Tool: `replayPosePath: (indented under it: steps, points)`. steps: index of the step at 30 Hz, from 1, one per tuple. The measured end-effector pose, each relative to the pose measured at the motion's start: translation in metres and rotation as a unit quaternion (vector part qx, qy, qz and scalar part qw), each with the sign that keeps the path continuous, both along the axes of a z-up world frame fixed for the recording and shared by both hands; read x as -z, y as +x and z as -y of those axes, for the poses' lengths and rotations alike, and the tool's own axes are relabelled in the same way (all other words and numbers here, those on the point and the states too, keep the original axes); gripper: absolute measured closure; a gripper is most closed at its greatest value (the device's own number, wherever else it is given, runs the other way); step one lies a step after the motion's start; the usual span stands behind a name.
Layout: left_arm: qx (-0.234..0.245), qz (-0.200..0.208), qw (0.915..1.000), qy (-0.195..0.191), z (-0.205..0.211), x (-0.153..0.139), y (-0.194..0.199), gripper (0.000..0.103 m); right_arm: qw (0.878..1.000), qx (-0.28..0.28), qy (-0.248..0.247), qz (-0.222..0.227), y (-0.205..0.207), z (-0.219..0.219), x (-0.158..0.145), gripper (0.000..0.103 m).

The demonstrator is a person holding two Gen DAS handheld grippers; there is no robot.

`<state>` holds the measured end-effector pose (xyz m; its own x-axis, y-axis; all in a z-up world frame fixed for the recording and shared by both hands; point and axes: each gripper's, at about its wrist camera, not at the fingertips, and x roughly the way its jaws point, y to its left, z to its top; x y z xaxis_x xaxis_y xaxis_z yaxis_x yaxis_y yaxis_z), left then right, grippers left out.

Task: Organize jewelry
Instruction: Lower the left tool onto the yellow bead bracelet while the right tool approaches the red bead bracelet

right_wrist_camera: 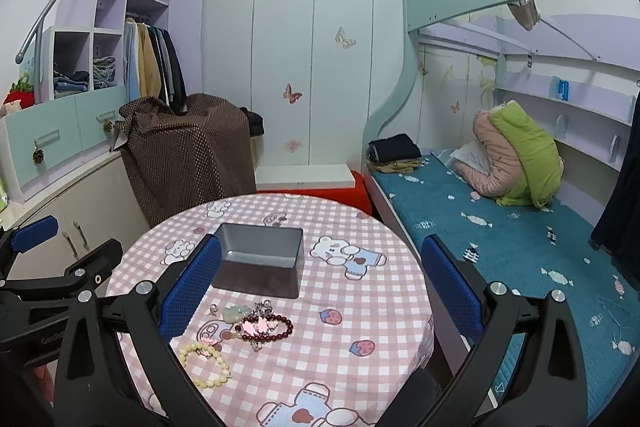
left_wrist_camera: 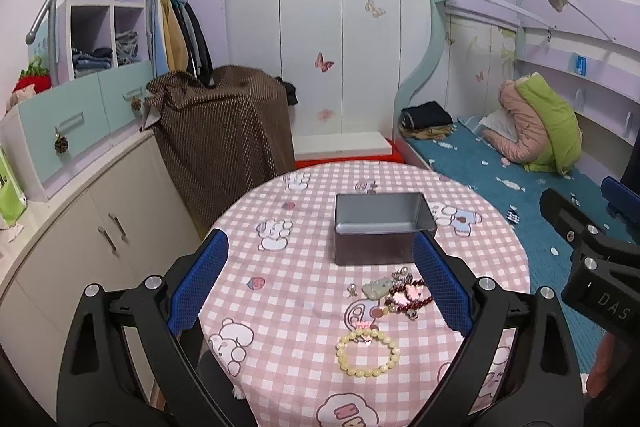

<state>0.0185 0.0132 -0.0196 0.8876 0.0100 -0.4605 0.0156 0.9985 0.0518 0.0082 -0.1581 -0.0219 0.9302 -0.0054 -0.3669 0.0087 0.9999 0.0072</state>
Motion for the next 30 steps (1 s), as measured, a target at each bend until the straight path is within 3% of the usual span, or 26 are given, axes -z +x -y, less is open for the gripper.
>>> replayPosePath:
  steps: [7, 17, 23, 30]
  points:
    - [-0.009, -0.059, 0.9982, -0.003, -0.008, 0.036, 0.022, 0.010, 0.999, 0.010, -0.009, -0.041, 0.019, 0.000, 0.030, 0.007]
    - [0.015, -0.182, 0.9828, -0.028, -0.017, 0.111, 0.058, 0.010, 0.992, 0.000, 0.031, -0.119, 0.047, 0.005, 0.084, 0.007]
    - [0.027, -0.222, 0.9743, -0.029, -0.017, 0.139, 0.071, 0.010, 0.990, 0.003, 0.049, -0.133, 0.059, 0.012, 0.111, 0.007]
    - [0.032, -0.239, 0.9705, -0.008, -0.014, 0.158, 0.078, 0.010, 0.989, 0.009, 0.054, -0.140, 0.068, 0.015, 0.132, 0.007]
